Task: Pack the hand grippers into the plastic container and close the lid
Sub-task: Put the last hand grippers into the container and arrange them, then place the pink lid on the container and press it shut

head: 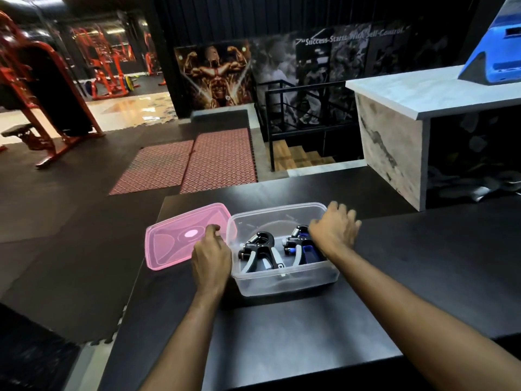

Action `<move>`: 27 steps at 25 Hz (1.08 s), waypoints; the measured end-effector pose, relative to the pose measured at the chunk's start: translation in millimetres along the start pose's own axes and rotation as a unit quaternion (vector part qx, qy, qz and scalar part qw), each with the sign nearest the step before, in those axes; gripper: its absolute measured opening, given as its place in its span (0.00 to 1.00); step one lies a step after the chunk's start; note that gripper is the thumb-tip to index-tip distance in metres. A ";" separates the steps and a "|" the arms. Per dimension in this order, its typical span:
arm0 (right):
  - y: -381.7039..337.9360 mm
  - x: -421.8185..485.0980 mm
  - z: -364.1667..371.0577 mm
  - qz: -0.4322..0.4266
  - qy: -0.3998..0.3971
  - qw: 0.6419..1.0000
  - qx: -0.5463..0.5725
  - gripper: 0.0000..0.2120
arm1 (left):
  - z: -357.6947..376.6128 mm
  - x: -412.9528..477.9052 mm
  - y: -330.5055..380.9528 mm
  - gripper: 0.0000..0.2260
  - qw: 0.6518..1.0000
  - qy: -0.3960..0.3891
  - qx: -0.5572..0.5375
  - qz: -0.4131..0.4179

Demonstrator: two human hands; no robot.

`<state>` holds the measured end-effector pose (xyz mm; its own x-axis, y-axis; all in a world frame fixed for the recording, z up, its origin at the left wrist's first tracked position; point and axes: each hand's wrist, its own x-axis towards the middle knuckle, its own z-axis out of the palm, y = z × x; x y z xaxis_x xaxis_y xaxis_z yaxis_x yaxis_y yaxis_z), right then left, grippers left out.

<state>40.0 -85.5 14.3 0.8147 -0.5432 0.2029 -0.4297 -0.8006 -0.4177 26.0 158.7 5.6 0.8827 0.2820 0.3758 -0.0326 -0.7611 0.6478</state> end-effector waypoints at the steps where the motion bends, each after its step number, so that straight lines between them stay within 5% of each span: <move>1: -11.9 -1.6 2.1 -0.033 0.024 0.999 0.004 0.20 | -5.5 5.9 -8.1 0.11 1.000 0.008 0.003 -0.006; 4: -56.7 -10.9 12.9 -0.125 0.064 0.989 0.051 0.14 | -25.4 28.4 -40.6 0.10 0.999 0.017 0.022 -0.029; 9: -151.9 -41.5 40.7 -0.195 -0.006 0.968 0.157 0.05 | -66.6 66.2 -108.7 0.08 0.998 -0.017 0.044 -0.048; 17: -237.6 -74.2 108.8 -0.228 -0.138 0.964 0.020 0.09 | -80.3 90.2 -208.0 0.10 0.966 -0.235 0.104 0.036; 22: -233.5 -68.9 111.3 -0.167 -0.161 0.970 0.074 0.11 | -76.1 109.8 -216.5 0.03 0.981 -0.151 0.078 0.092; 27: -234.7 -53.6 96.8 -0.142 -0.097 0.974 0.149 0.23 | -96.2 150.9 -175.3 0.05 0.992 -0.021 -0.017 0.123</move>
<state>134.9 156.1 15.8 0.9547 -0.2294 0.1894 -0.0672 -0.7865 -0.6139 119.8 390.9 12.5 0.8650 0.0643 0.4976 -0.2650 -0.7835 0.5620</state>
